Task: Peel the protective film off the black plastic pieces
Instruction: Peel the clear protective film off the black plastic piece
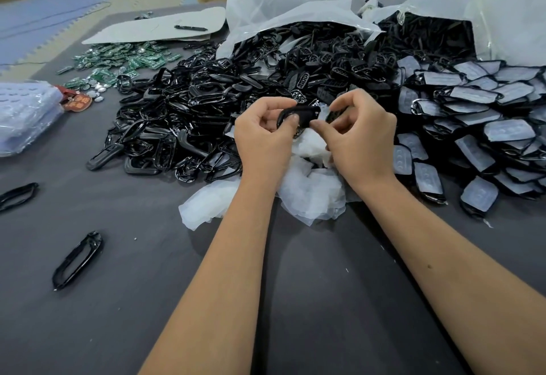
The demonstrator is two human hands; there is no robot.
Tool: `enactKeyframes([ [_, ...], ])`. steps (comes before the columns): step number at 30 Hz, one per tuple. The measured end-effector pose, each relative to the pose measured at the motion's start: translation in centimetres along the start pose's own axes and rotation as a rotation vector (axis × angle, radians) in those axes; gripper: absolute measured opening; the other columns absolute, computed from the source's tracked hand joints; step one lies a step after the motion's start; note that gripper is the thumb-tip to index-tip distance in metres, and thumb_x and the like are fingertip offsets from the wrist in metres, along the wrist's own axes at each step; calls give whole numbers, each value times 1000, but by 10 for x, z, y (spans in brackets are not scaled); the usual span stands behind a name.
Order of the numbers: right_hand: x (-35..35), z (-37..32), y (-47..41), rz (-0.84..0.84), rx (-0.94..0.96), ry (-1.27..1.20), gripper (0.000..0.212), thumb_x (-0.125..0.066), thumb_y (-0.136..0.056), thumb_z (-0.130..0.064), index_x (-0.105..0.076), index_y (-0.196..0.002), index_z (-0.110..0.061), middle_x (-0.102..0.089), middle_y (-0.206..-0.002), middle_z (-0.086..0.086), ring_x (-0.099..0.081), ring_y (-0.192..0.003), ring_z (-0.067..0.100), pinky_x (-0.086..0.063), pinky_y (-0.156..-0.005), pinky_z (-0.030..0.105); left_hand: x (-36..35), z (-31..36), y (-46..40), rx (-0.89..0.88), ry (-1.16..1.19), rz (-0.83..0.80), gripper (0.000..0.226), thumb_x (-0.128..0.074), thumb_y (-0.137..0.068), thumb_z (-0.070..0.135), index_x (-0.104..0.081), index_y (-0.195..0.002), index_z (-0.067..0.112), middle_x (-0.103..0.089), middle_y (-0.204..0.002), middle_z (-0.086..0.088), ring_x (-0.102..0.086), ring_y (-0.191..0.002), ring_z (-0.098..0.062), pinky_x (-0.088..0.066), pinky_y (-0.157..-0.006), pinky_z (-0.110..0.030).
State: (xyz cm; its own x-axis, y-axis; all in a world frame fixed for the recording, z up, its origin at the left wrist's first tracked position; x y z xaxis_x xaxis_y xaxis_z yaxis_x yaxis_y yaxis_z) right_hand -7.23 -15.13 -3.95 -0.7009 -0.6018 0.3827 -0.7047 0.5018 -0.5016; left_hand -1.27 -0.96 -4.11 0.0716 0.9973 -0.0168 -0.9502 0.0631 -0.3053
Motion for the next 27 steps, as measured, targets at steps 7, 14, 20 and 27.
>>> enactKeyframes([
  [7, 2, -39, 4, -855, 231, 146, 37, -93, -67, -51, -70, -74, -24, -65, -66, -6, -57, -59, 9, -49, -58, 29, 8, -3, -7, 137, 284, 121, 22, -71, -90, -9, -74, -95, 13, -64, -62, 12, -62, -65, -8, -57, -72, -25],
  [14, 7, -47, 2, -1139, 150, 448, 37, -96, -64, -43, -69, -87, -33, -64, -88, -8, -60, -73, 10, -51, -64, 29, 7, -5, -7, 180, 324, 115, 22, -73, -89, -8, -76, -95, 13, -58, -65, 8, -60, -66, -12, -59, -81, -32],
  [20, 14, -41, -4, -1098, 118, 271, 18, -88, -81, -34, -74, -73, -26, -71, -72, -8, -63, -66, 9, -53, -65, 27, 7, -5, -8, 189, 326, 109, 23, -73, -89, -8, -76, -94, 15, -59, -65, 9, -60, -68, -11, -57, -76, -26],
  [27, 14, -34, -3, -1211, -3, 75, 14, -72, -96, -12, -71, -82, -13, -71, -67, 5, -66, -57, 13, -55, -58, 26, 6, -4, -7, 191, 317, 114, 23, -73, -88, -8, -76, -94, 14, -56, -70, 4, -58, -69, -14, -59, -78, -29],
])
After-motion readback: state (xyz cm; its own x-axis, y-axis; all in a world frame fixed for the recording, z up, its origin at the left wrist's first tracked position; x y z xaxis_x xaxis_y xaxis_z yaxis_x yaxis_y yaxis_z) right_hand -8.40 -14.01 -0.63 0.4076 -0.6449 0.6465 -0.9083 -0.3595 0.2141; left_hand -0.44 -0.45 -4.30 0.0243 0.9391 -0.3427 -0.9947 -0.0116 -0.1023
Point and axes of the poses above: each hand's wrist, its own y-axis away from the middle knuckle, its own x-axis out of the back of the hand, z = x × y, the point moved 2 cm from there along -y, towards the middle knuckle
